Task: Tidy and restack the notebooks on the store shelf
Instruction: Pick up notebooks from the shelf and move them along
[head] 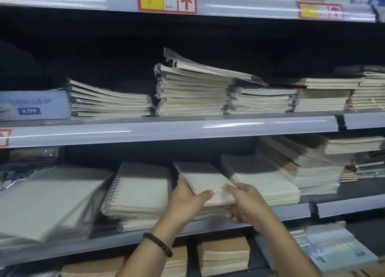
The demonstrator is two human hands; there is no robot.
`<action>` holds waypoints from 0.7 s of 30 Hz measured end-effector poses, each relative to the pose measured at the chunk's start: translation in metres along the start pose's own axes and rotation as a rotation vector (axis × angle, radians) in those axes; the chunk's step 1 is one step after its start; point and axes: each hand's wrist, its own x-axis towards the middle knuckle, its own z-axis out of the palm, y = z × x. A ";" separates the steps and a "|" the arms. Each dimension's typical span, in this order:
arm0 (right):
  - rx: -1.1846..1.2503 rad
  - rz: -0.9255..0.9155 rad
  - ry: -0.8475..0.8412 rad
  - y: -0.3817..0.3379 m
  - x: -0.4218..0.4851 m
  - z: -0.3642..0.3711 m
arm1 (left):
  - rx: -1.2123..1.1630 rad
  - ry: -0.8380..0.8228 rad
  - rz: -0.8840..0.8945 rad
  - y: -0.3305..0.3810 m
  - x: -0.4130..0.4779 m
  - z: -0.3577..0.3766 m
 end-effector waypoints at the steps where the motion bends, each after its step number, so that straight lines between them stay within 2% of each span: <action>1: -0.044 0.018 -0.010 -0.001 -0.001 -0.004 | 0.029 -0.005 0.015 -0.003 -0.001 0.001; 7: -0.139 0.129 -0.098 -0.002 -0.014 -0.015 | 0.217 0.061 0.064 -0.015 -0.003 0.010; 13: -0.181 0.087 -0.140 0.004 -0.022 -0.019 | 0.238 0.139 0.089 -0.012 -0.006 0.017; 17: -0.155 0.036 -0.030 0.017 -0.033 -0.017 | 0.234 0.140 0.153 -0.008 -0.026 0.011; 21: -0.311 -0.157 0.189 0.022 -0.053 -0.002 | 0.259 0.136 0.261 0.003 -0.066 0.002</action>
